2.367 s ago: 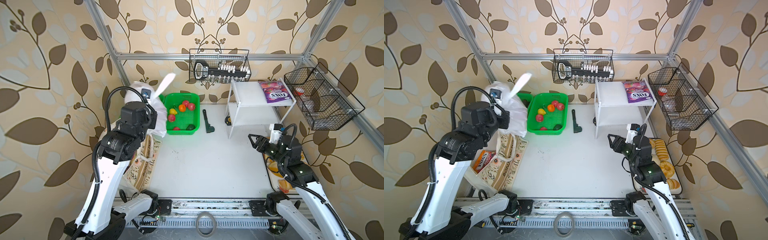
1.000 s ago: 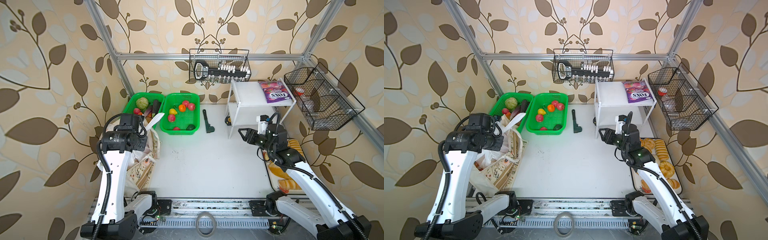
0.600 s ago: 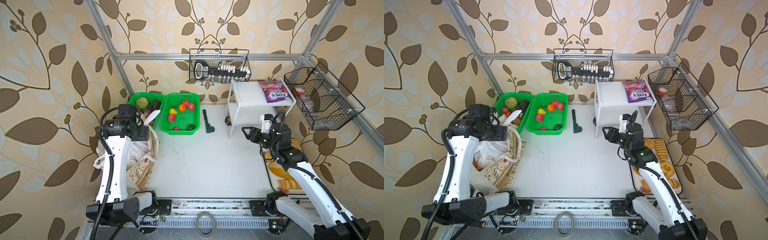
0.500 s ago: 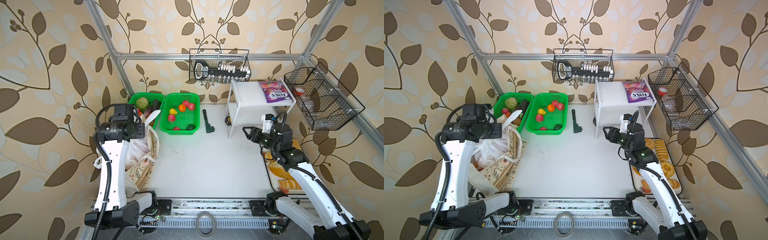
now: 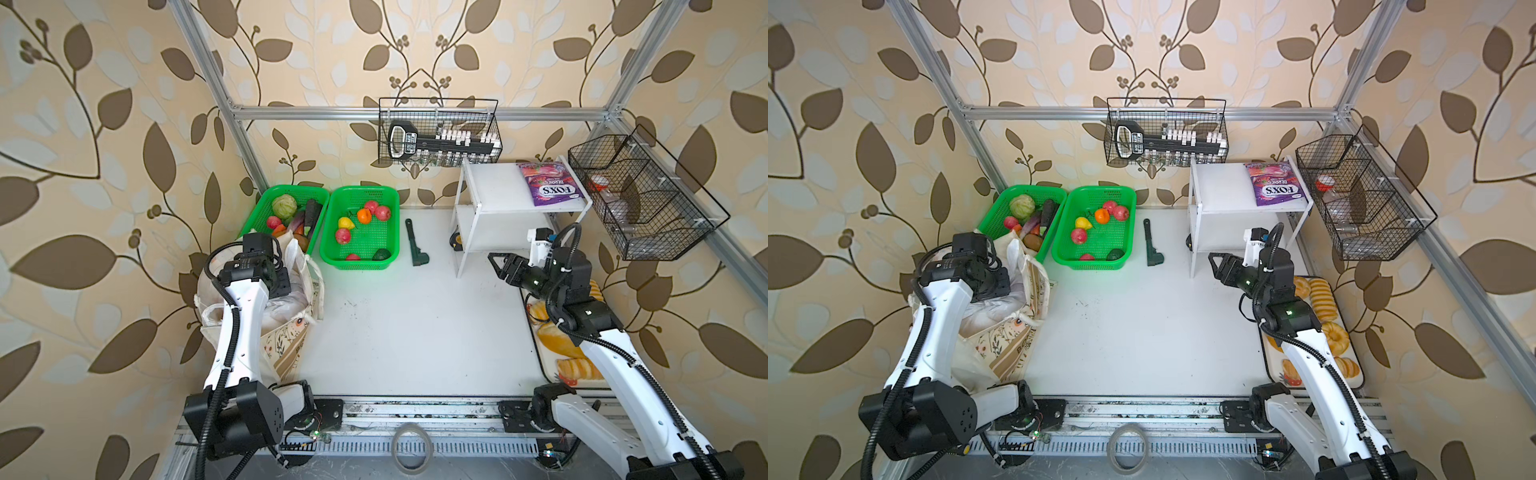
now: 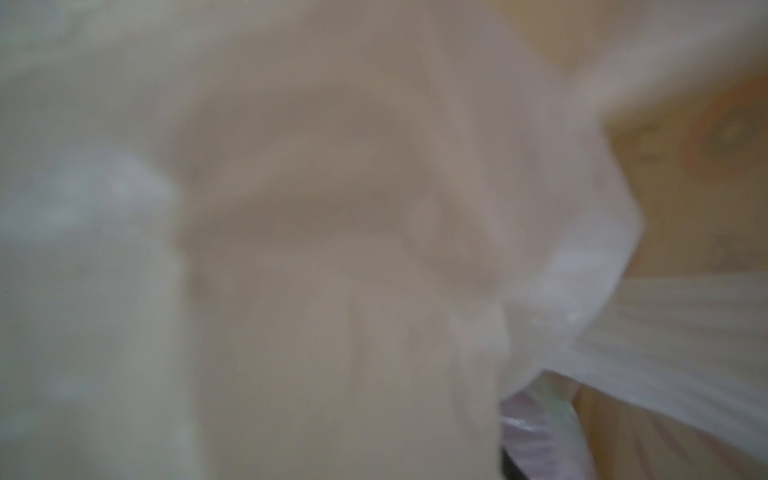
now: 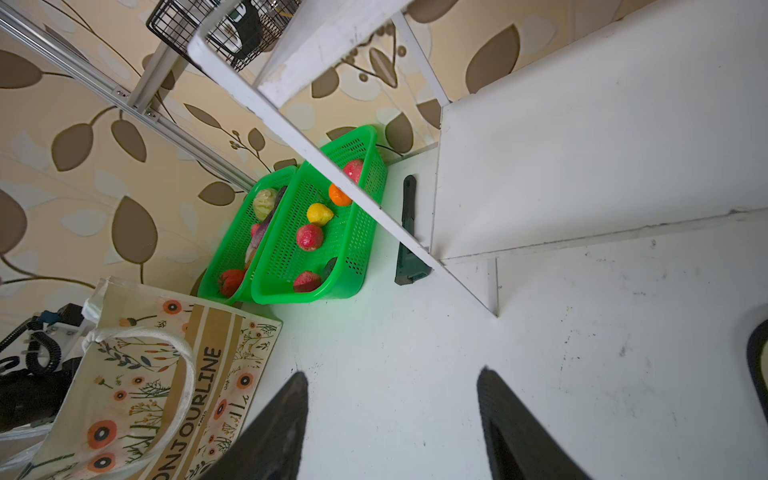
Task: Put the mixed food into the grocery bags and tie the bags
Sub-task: 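Open the left gripper, releasing the bag, and raise it out of the tote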
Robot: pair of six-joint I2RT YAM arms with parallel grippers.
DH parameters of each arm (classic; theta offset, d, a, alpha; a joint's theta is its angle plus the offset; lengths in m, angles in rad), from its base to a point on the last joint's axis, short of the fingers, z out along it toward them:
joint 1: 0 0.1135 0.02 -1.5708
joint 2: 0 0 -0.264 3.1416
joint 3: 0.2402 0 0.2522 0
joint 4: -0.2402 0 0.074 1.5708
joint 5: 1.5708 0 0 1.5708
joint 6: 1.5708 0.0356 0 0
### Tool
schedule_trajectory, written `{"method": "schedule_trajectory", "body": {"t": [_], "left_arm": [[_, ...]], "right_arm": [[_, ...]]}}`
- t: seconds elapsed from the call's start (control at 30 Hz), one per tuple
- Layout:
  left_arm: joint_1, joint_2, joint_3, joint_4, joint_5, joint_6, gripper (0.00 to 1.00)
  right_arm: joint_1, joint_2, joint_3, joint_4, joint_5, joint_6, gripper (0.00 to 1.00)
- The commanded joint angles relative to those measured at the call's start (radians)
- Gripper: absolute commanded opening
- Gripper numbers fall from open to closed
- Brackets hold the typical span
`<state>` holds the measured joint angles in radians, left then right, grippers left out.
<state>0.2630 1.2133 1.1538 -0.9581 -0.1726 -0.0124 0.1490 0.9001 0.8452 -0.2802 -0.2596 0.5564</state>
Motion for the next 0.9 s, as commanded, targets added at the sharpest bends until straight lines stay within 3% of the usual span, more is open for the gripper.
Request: {"method": "schedule_trajectory", "body": {"t": [0.0,0.13,0.2,0.3,0.43,0.57,0.63,0.67,0.8,0.87], "left_arm": [[0.012,0.041,-0.03,0.016,0.002,-0.034,0.45],[0.013,0.039,0.044,-0.031,-0.03,-0.043,0.47],[0.014,0.003,0.098,-0.055,-0.055,-0.043,0.63],[0.012,-0.058,0.247,-0.102,-0.011,-0.019,0.66],[0.004,-0.147,0.397,-0.076,0.246,-0.001,0.7],[-0.042,-0.223,0.368,0.086,0.681,-0.061,0.71],[-0.144,-0.245,0.303,0.204,0.795,-0.139,0.7],[-0.211,-0.253,0.262,0.25,0.791,-0.161,0.7],[-0.555,-0.224,0.109,0.34,0.623,-0.155,0.71],[-0.648,-0.18,0.031,0.398,0.56,-0.17,0.71]], "right_arm": [[-0.006,-0.022,-0.009,-0.017,-0.016,-0.011,0.65],[-0.011,-0.036,-0.01,-0.032,-0.015,-0.016,0.65],[-0.014,-0.042,-0.011,-0.035,-0.012,-0.018,0.65],[-0.017,-0.053,-0.011,-0.035,-0.009,-0.022,0.65],[-0.018,-0.064,-0.02,-0.012,0.002,-0.026,0.65],[-0.019,-0.063,-0.019,0.005,0.013,-0.034,0.65],[-0.019,-0.062,-0.023,0.017,0.024,-0.045,0.65],[-0.018,-0.061,-0.028,0.023,0.031,-0.055,0.65],[-0.017,-0.042,-0.071,0.052,0.099,-0.123,0.67],[-0.014,-0.033,-0.096,0.063,0.154,-0.162,0.77]]}}
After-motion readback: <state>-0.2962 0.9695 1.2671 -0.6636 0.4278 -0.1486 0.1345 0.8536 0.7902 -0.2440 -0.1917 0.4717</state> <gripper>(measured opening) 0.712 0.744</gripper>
